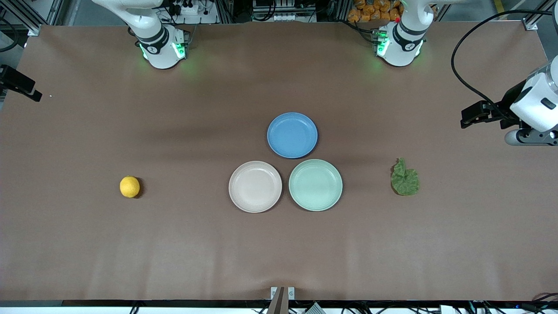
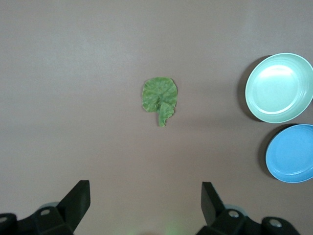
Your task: Place lemon and lettuce in plates
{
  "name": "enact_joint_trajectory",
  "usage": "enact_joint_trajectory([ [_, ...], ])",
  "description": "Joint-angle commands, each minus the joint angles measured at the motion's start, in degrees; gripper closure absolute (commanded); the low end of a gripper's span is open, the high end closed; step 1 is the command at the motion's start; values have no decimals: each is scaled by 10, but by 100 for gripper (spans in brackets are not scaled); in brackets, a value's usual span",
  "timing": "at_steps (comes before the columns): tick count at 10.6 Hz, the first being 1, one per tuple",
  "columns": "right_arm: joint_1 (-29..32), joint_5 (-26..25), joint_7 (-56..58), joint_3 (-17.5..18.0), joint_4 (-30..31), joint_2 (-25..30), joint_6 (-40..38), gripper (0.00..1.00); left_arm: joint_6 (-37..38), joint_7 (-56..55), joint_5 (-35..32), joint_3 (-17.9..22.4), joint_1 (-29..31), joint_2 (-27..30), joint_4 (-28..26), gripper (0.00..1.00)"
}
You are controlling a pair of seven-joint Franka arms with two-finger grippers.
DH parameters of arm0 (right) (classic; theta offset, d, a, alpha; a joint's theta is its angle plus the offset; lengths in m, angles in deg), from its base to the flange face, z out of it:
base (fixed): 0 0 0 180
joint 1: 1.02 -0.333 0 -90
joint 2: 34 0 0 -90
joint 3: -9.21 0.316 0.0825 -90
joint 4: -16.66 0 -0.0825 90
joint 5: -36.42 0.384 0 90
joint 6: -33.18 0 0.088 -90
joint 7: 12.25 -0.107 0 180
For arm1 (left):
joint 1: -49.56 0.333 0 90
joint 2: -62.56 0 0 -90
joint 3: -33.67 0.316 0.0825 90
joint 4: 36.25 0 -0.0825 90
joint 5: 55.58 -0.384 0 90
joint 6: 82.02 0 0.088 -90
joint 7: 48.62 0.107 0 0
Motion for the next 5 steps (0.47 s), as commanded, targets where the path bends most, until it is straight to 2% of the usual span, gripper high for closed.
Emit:
enact_joint_trajectory([
  [1,6,10,-4,2,-45,-30,-27,0,-4,-1,5,-3,2,2,-3,0],
  [5,5,10,-8,1,-38,-30,-27,0,-4,-1,5,-3,2,2,-2,0],
])
